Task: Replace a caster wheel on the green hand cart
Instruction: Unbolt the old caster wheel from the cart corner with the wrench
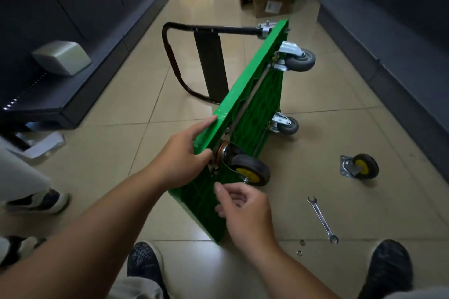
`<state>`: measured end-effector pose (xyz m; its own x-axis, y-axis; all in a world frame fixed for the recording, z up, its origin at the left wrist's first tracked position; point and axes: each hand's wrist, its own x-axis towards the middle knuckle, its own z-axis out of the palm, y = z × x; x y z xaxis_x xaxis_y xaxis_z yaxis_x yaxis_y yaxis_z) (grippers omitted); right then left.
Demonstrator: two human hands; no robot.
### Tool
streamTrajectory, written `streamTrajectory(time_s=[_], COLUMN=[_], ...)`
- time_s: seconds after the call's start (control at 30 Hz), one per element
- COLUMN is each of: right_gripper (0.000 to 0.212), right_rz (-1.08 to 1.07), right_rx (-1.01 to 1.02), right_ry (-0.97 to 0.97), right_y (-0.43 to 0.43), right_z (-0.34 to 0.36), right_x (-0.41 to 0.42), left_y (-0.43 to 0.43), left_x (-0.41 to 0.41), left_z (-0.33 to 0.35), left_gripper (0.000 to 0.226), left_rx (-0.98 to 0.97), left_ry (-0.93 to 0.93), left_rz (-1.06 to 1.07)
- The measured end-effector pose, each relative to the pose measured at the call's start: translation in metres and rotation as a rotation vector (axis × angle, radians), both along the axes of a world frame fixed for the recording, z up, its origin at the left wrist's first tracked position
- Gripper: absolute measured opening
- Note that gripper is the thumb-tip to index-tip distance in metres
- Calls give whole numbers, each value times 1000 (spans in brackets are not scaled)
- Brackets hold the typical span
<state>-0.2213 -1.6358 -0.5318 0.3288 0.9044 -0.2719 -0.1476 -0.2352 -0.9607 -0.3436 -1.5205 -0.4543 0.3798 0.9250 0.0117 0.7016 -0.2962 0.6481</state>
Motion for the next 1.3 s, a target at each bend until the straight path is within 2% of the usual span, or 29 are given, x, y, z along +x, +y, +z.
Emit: streamTrajectory(time_s=[0.1,0.23,0.47,0.63,0.93,1.03,1.13,1.23,1.3], right_gripper=[8,16,21,13,14,18,12,14,17], right_rz=[-51,-160,-319,-276,-246,-222,-191,-184,-185], right_rx=[29,50,-1,16,150,179,220,294,308], right_ry=[126,192,338,387,136,68,-3,-139,-150], right_y=[1,12,33,41,38,39,39,37,36], right_z=[13,12,7,6,3,1,-4,-9,-9], right_x=[-6,-9,-13,-8,-8,-8,-7,-6,-5], left_y=[-1,3,8,12,15,13,13,12,11], left_x=[6,12,20,23,27,30,33,33,34], left_z=[-3,-4,3,10,13,13,14,15,16], left_gripper=[74,66,46,59,76,76,75,73,73], left_rx=[-13,-12,-47,-43,-80,-67,-31,-27,-29], left_ry=[-23,-2,1,128,202,205,236,226,227], left_rz=[-16,-40,42,21,24,44,54,68,76])
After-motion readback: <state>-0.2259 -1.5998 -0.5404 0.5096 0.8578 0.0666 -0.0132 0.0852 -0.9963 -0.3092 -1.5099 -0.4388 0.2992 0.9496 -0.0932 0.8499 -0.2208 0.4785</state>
